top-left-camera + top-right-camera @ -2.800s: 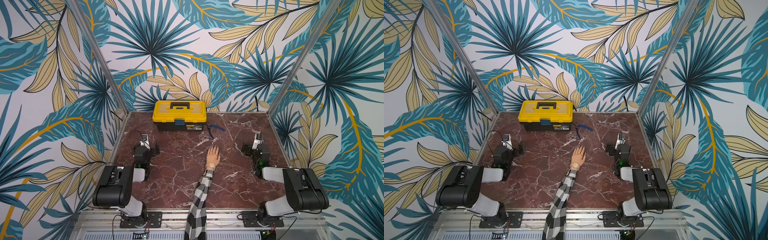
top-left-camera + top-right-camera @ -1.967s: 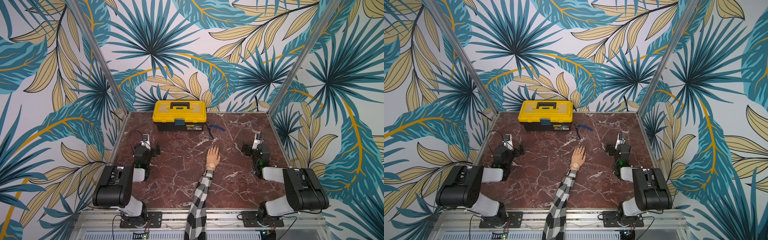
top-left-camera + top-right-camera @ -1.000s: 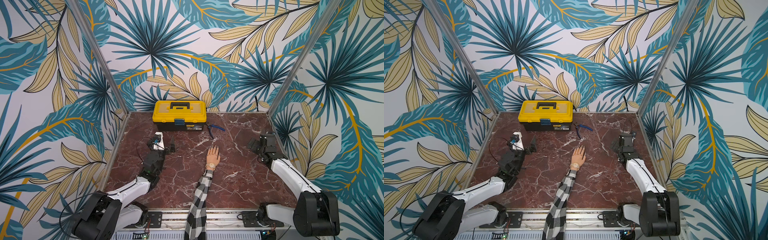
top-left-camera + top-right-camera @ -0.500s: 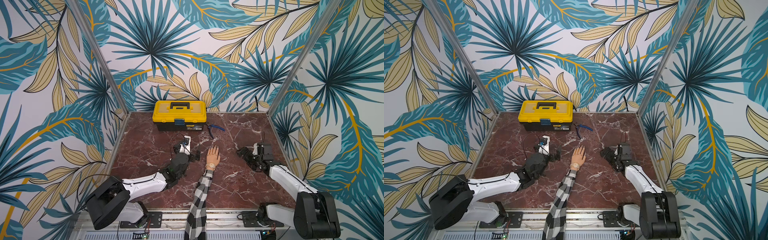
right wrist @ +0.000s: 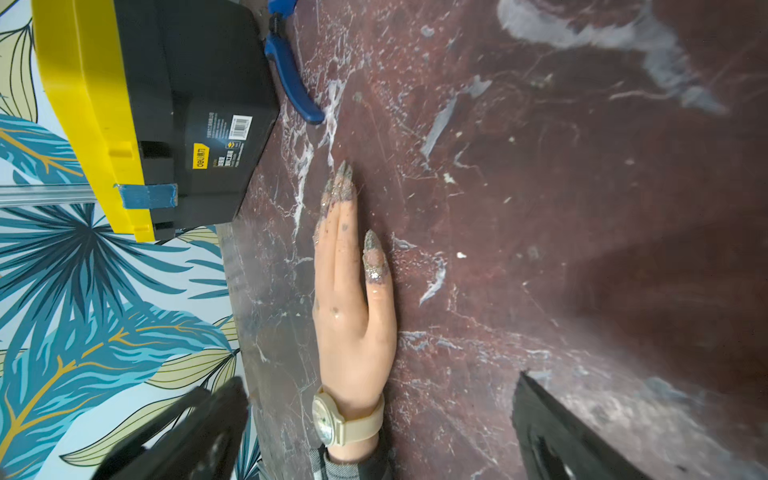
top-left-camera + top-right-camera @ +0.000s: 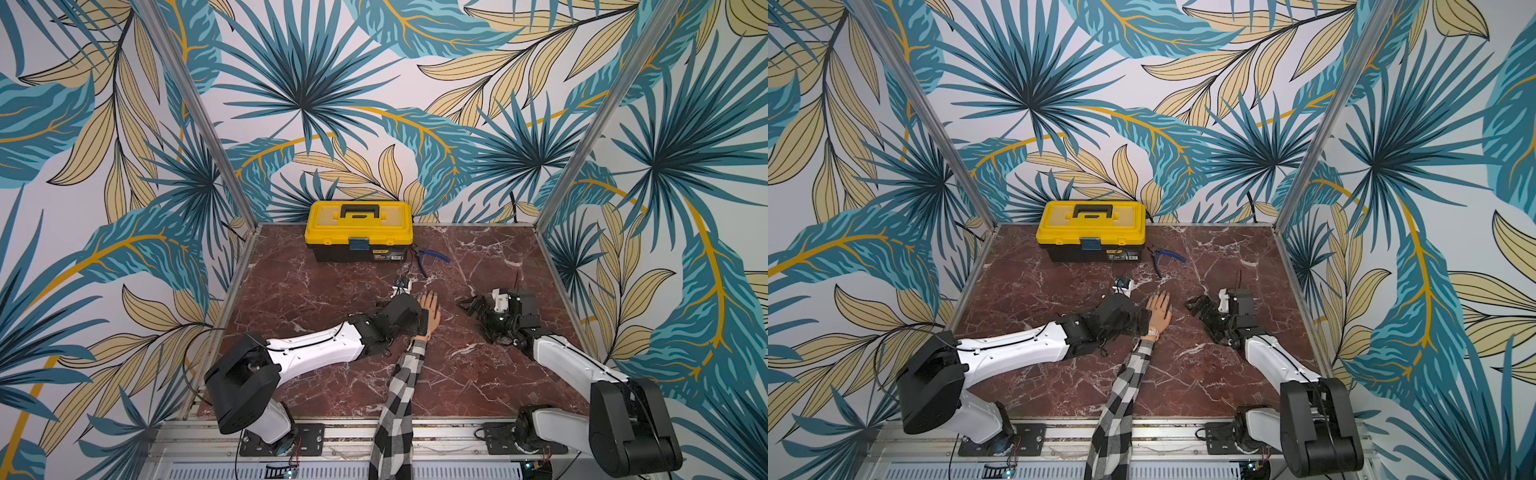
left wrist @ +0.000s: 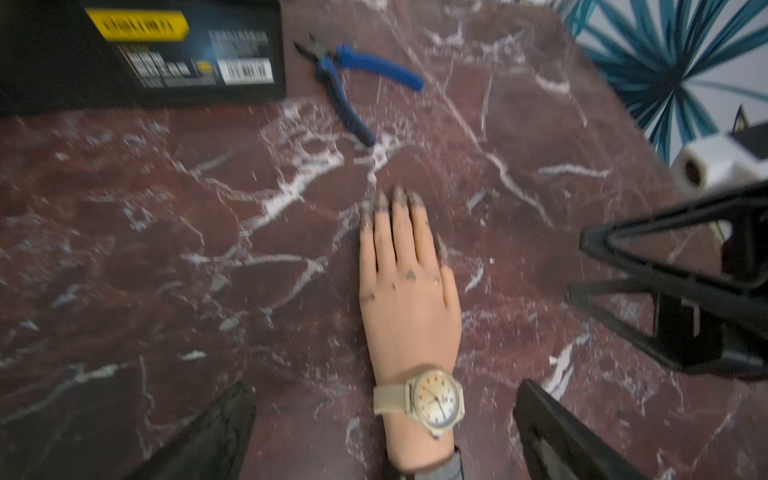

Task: Take off the watch
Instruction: Adjust the hand at the center of the board.

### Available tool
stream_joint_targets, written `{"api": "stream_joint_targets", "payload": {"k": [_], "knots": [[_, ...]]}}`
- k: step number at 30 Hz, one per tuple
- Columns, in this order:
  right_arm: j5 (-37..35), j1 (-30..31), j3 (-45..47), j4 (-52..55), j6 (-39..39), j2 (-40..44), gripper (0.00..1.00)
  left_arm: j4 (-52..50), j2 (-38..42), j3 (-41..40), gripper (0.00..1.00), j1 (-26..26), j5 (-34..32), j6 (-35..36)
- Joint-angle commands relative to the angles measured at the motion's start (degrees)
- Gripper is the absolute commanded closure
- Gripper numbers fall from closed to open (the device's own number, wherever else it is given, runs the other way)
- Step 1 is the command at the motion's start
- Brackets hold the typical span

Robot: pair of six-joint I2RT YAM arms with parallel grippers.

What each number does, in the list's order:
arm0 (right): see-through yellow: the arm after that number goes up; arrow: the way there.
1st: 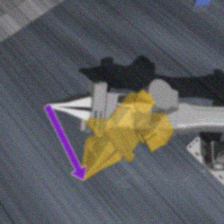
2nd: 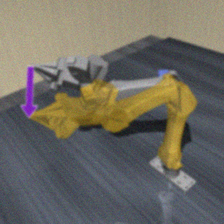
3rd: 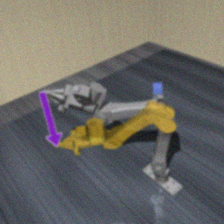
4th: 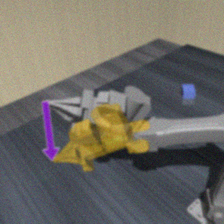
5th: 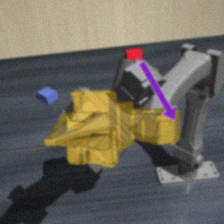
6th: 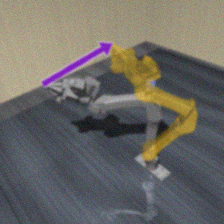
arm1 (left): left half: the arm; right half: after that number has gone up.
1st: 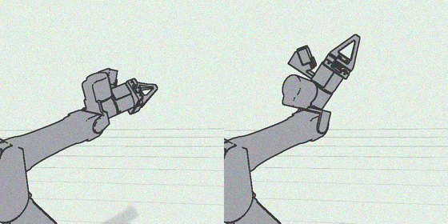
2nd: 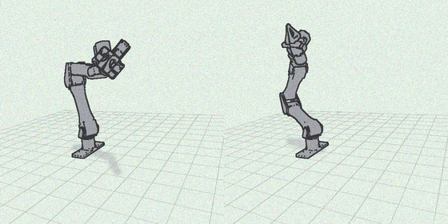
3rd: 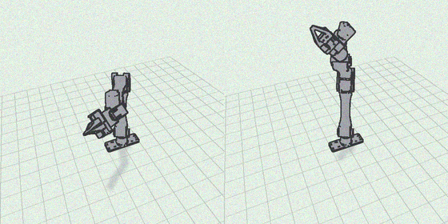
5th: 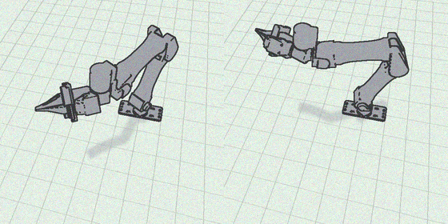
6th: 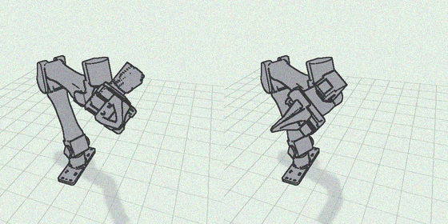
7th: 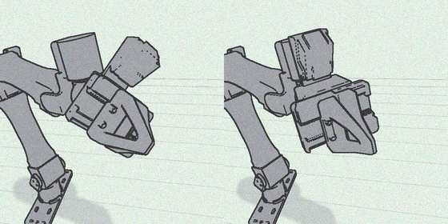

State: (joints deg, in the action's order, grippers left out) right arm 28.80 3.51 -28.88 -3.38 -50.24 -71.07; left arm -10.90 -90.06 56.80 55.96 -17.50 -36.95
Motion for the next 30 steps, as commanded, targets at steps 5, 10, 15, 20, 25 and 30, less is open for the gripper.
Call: {"api": "stream_joint_targets", "payload": {"k": [5, 10, 15, 20, 25, 30], "knots": [[0.04, 3.46, 2.50, -4.48, -1.48, -2.62, 0.01, -6.51, -3.65, 1.40, 0.01, 5.07, 3.17, -5.03], [-1.04, 6.34, 2.70, -7.19, -2.40, -4.91, 0.01, -6.51, -4.99, 1.13, 0.01, 7.30, 1.56, -5.68], [-2.14, 8.56, 2.52, -8.68, -2.93, -6.69, 0.01, -6.50, -6.81, 1.04, 0.01, 7.45, 0.72, -5.60], [-2.71, 10.39, 2.69, -10.15, -3.81, -7.35, 0.01, -6.47, -8.71, 0.43, 0.01, 7.34, -2.26, -5.80], [-3.46, 11.86, 3.11, -10.41, -4.16, -7.57, 0.01, -6.50, -9.78, -0.82, 0.01, 7.23, -3.85, -6.83], [-3.93, 13.45, 3.73, -12.08, -4.85, -8.40, 0.01, -6.33, -9.29, -3.33, 0.01, 6.38, -3.86, -9.42]]}}
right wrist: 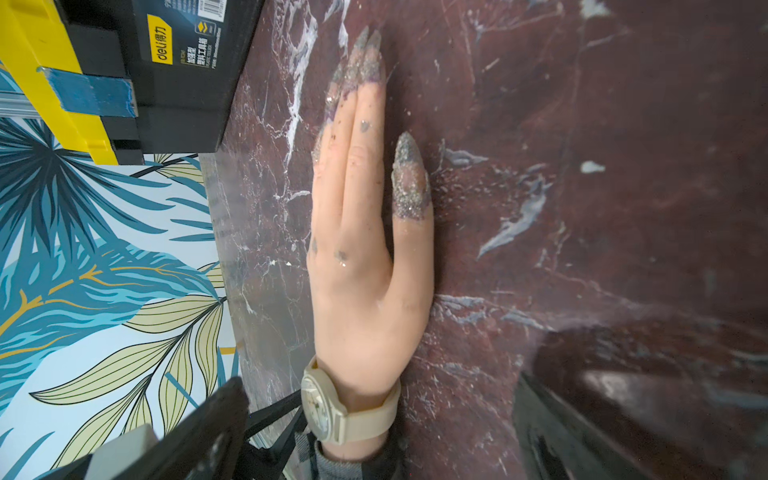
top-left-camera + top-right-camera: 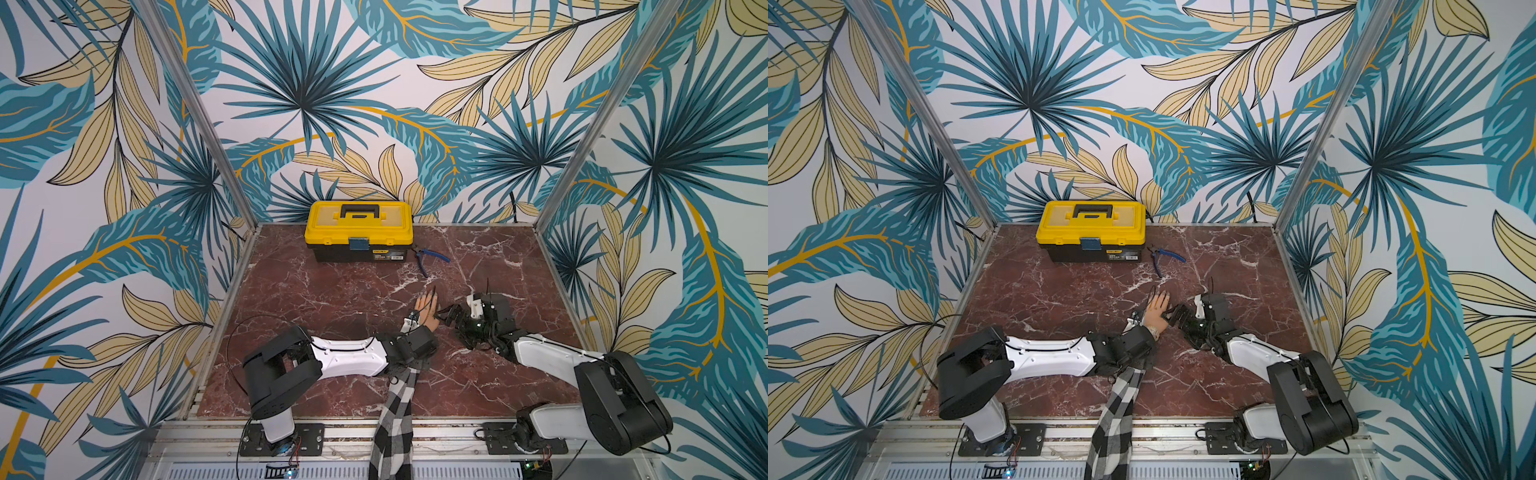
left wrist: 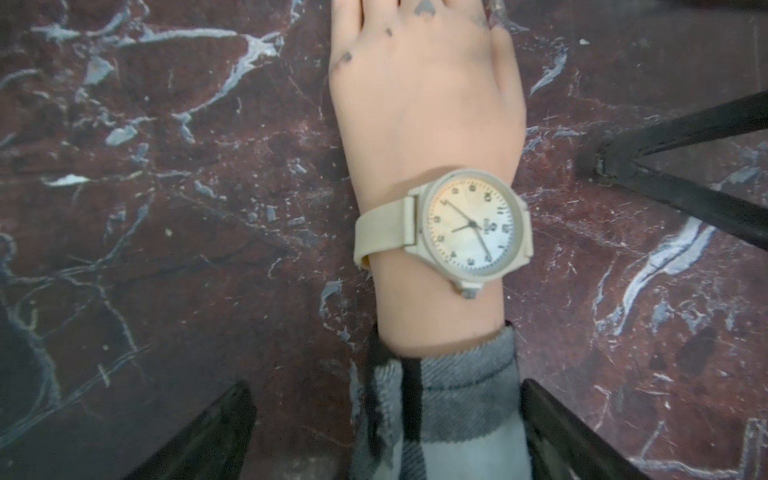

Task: Take off the watch
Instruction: Adjust the hand at the center of the board.

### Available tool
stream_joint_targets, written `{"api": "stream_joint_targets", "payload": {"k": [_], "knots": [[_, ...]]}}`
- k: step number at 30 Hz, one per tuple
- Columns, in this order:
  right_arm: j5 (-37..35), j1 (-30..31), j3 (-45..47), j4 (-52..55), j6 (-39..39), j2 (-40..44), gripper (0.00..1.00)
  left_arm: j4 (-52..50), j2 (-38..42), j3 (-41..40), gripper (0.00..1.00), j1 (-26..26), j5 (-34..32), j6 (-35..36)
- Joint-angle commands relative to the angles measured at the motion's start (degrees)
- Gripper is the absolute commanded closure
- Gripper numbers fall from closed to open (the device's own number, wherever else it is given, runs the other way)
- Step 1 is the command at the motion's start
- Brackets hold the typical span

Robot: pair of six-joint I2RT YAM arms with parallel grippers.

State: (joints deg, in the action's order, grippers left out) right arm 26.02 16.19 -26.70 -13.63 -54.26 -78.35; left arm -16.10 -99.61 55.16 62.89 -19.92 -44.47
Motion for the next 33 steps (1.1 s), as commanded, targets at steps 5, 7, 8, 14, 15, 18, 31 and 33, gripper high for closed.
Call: {"api": "stream_joint_targets", "payload": {"k": [5, 7, 8, 14, 15, 18, 31, 33], "knots": [[-1.32, 2.13, 2.09, -5.86, -2.02, -3.79, 0.01, -1.04, 1.46, -4.15, 0.00, -1.35, -1.07, -3.23], [-1.33, 2.44, 2.33, -8.04, -2.77, -5.21, 0.01, -1.00, 1.77, -4.79, 0.00, -1.89, -0.57, -3.65], [-1.28, 2.66, 2.43, -9.39, -3.22, -6.15, 0.01, -1.03, 1.83, -5.13, 0.01, -2.25, -0.26, -3.78], [-0.19, 3.41, 2.88, -19.20, -6.42, -12.30, 0.02, -0.73, 2.40, -6.68, 0.05, -4.44, 2.14, -4.50], [-0.02, 3.57, 2.88, -20.87, -7.05, -13.53, 0.02, -0.73, 2.62, -6.92, 0.06, -4.72, 2.42, -4.49], [0.53, 4.02, 2.88, -24.24, -8.48, -16.46, 0.03, -0.27, 3.60, -7.42, 0.08, -5.14, 2.78, -3.79], [-0.41, 5.86, 1.54, -26.46, -9.28, -20.54, 0.03, 3.92, 5.70, -7.62, 0.20, -5.45, 7.08, 0.02], [-0.26, 6.26, 0.83, -26.83, -9.61, -21.46, 0.03, 4.06, 5.61, -7.48, 0.20, -5.48, 7.26, 0.08]]}}
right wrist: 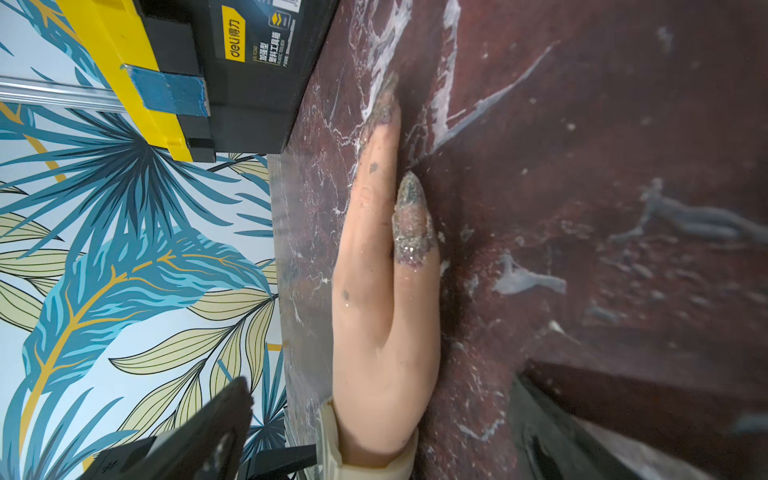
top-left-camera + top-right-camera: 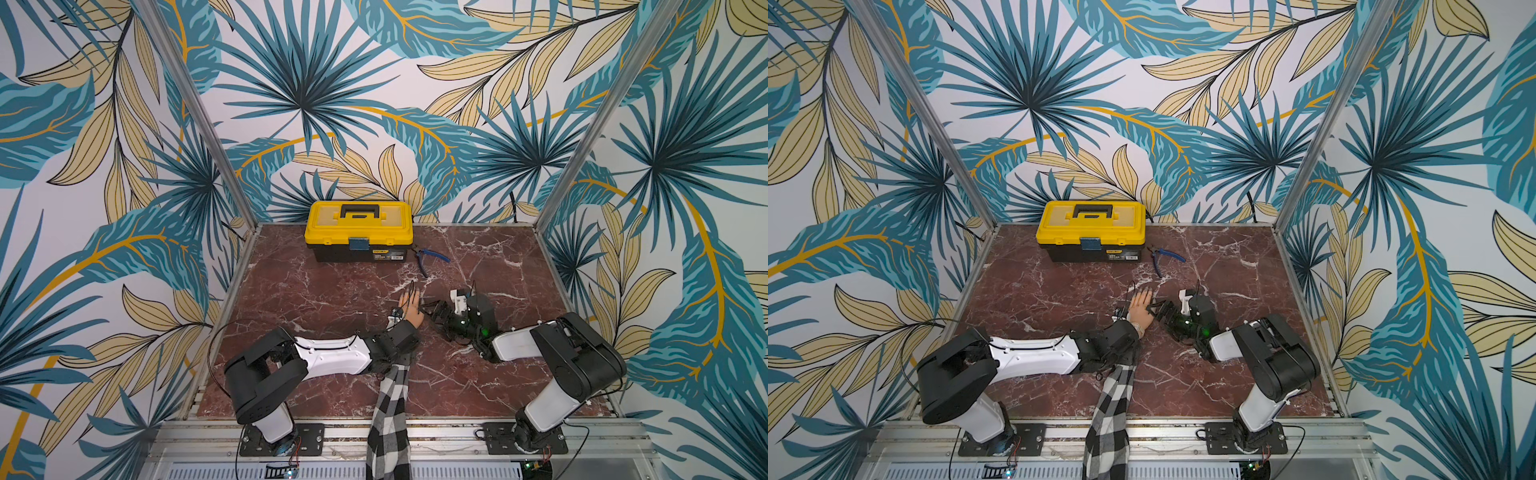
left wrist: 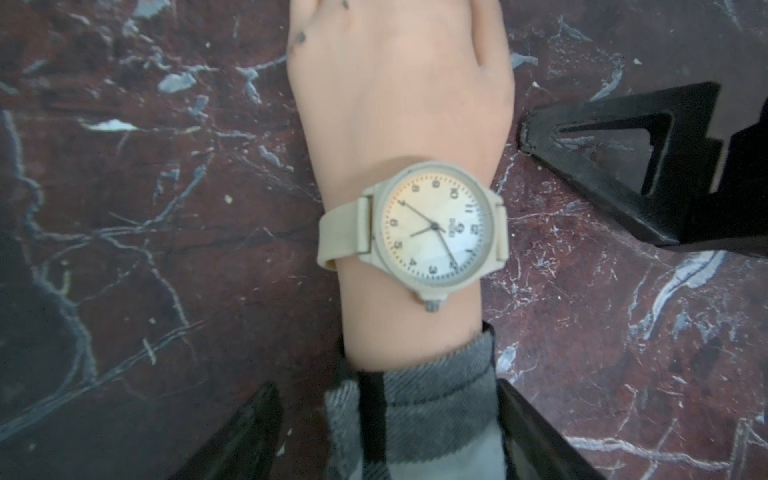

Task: Take off the watch
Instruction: Adjust the hand at the center of the board.

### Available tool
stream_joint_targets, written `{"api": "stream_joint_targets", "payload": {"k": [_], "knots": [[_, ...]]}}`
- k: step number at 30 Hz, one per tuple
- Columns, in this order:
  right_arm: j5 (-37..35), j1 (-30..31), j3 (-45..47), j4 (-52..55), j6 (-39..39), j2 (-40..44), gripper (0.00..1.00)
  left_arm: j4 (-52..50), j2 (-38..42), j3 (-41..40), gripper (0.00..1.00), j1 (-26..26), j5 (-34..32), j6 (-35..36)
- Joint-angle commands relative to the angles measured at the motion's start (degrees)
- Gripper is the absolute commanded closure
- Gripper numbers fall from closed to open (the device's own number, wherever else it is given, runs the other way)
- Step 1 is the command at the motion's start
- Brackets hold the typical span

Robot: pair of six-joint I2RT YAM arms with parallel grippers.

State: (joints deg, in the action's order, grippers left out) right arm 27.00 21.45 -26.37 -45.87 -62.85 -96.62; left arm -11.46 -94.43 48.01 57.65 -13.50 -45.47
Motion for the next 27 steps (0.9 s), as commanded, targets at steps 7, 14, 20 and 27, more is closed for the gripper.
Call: {"api": "stream_joint_targets", "payload": {"k": [7, 14, 20, 27], "knots": [[-1.08, 2.41, -2.13, 4.15, -1.71, -6.31, 0.05, 0.42, 0.90, -0.94, 0.22, -0.33, 1.36, 1.48], [-0.66, 3.94, -3.41, 0.12, -3.54, -9.73, 0.10, 2.46, 2.14, -2.56, 0.22, -0.61, 2.20, 1.68], [0.33, 4.87, -3.60, -5.74, -6.03, -13.12, 0.24, 2.86, 1.97, -2.73, 0.23, -0.89, 3.03, 1.88], [0.33, 5.09, -3.25, -6.04, -5.94, -12.87, 0.44, 2.83, 2.25, -2.68, 0.15, -1.14, 2.77, 1.30]]}}
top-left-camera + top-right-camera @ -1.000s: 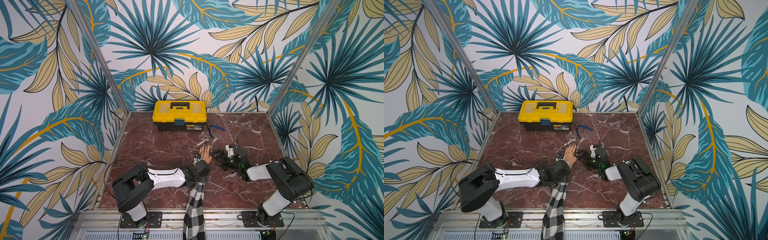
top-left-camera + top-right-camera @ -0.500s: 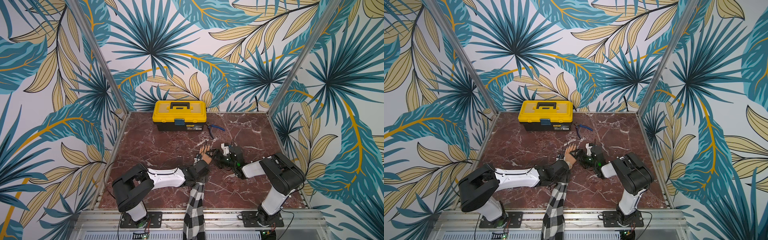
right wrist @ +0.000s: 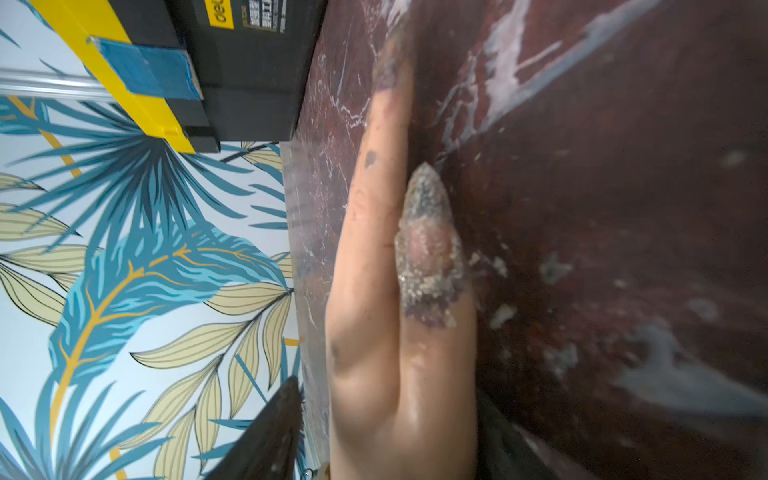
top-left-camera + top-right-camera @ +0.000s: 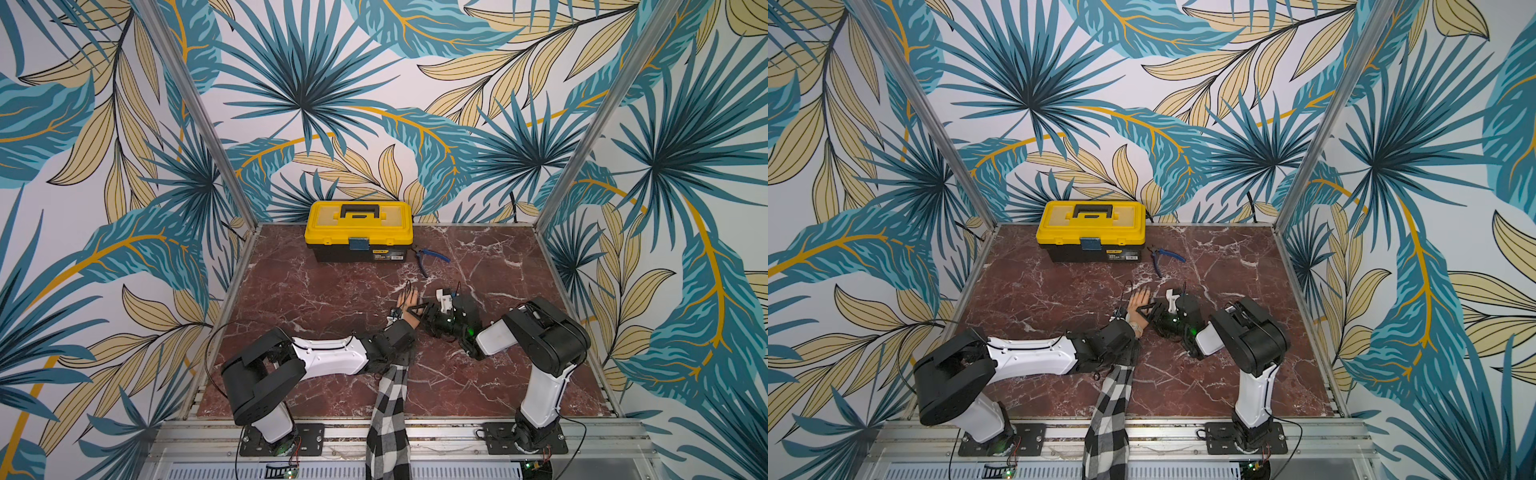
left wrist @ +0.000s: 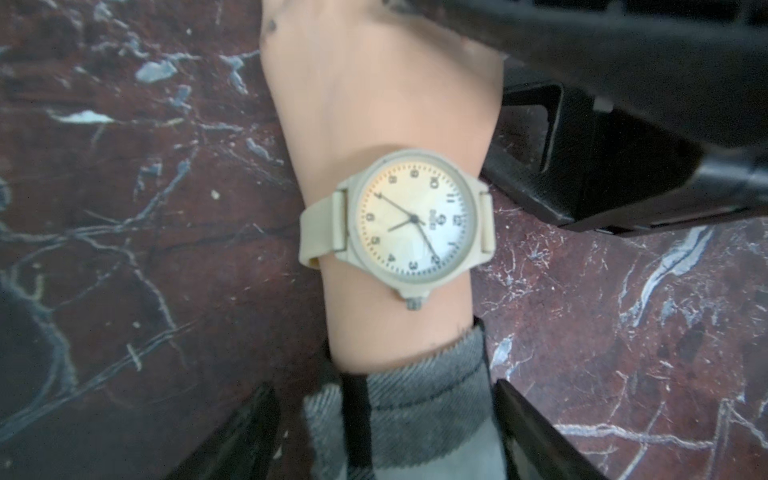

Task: Take off the watch
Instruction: Adjust the hand at the center of the board.

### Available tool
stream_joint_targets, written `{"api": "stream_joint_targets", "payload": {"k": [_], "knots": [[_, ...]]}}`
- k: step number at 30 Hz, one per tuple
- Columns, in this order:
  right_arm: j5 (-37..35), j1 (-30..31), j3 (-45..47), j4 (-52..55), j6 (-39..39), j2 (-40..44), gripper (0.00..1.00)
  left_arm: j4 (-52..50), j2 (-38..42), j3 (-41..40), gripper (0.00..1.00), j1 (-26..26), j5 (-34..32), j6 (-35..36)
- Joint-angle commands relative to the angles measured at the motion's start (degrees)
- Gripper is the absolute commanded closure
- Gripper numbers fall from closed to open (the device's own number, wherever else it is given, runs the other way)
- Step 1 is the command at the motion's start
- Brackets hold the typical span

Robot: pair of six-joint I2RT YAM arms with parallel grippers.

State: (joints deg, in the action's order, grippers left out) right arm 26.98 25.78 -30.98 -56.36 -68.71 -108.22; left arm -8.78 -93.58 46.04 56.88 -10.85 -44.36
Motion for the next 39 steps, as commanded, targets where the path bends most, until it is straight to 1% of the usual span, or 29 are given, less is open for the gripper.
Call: {"api": "stream_joint_targets", "payload": {"k": [1, 5, 8, 11, 13, 18, 19, 22, 23, 26, 29, 34, 39], "knots": [[0.34, 0.76, 1.36, 4.86, 0.02, -0.95, 0.47, 0.09, 1.54, -0.73, 0.14, -0.47, 0.06, 0.14], [-0.23, 0.76, 1.45, 7.09, 0.59, 0.91, 0.57, 0.14, 2.29, -0.75, 0.07, -0.77, -0.49, -0.46], [-0.93, 0.76, 1.45, 10.22, 1.06, 3.19, 0.61, -0.01, 3.80, -0.99, 0.00, -1.36, -1.15, -1.36], [-2.42, 0.76, 1.13, 16.22, 2.24, 6.88, 0.64, 0.03, 6.62, -1.83, 0.01, -2.50, -1.74, -2.45], [-3.97, 0.76, 0.47, 22.68, 3.82, 10.14, 0.67, -0.01, 8.87, -2.52, 0.01, -3.94, -1.98, -3.16], [-8.76, 0.75, -4.10, 45.61, 11.03, 19.40, 0.71, -0.14, 14.12, -3.80, 0.01, -7.19, -3.75, -3.33], [-9.97, 0.76, -5.73, 50.87, 12.75, 21.10, 0.71, -0.19, 15.04, -3.86, 0.01, -7.75, -4.43, -2.75], [-13.68, 0.76, -11.44, 66.06, 17.89, 24.63, 0.71, -0.33, 17.03, -4.03, 0.01, -10.06, -3.70, -1.48], [-15.19, 0.84, -13.98, 72.84, 19.52, 25.10, 0.71, -0.39, 17.45, -4.18, 0.01, -10.97, -3.09, -1.39], [-19.82, 0.85, -20.14, 85.47, 23.51, 25.68, 0.71, -0.45, 18.08, -5.07, 0.01, -13.35, -1.88, -1.52], [-24.77, 0.85, -25.15, 95.00, 25.93, 25.34, 0.72, -0.49, 18.10, -5.82, 0.01, -14.91, -1.11, -1.21], [-31.66, 1.65, -33.18, 106.24, 29.66, 20.74, 0.76, -0.50, 17.90, -6.83, 0.01, -16.63, -0.57, -0.82], [-37.59, 4.35, -41.33, 113.82, 31.41, 13.23, 0.76, -0.39, 17.65, -7.73, 0.01, -18.23, -0.93, -0.91]]}}
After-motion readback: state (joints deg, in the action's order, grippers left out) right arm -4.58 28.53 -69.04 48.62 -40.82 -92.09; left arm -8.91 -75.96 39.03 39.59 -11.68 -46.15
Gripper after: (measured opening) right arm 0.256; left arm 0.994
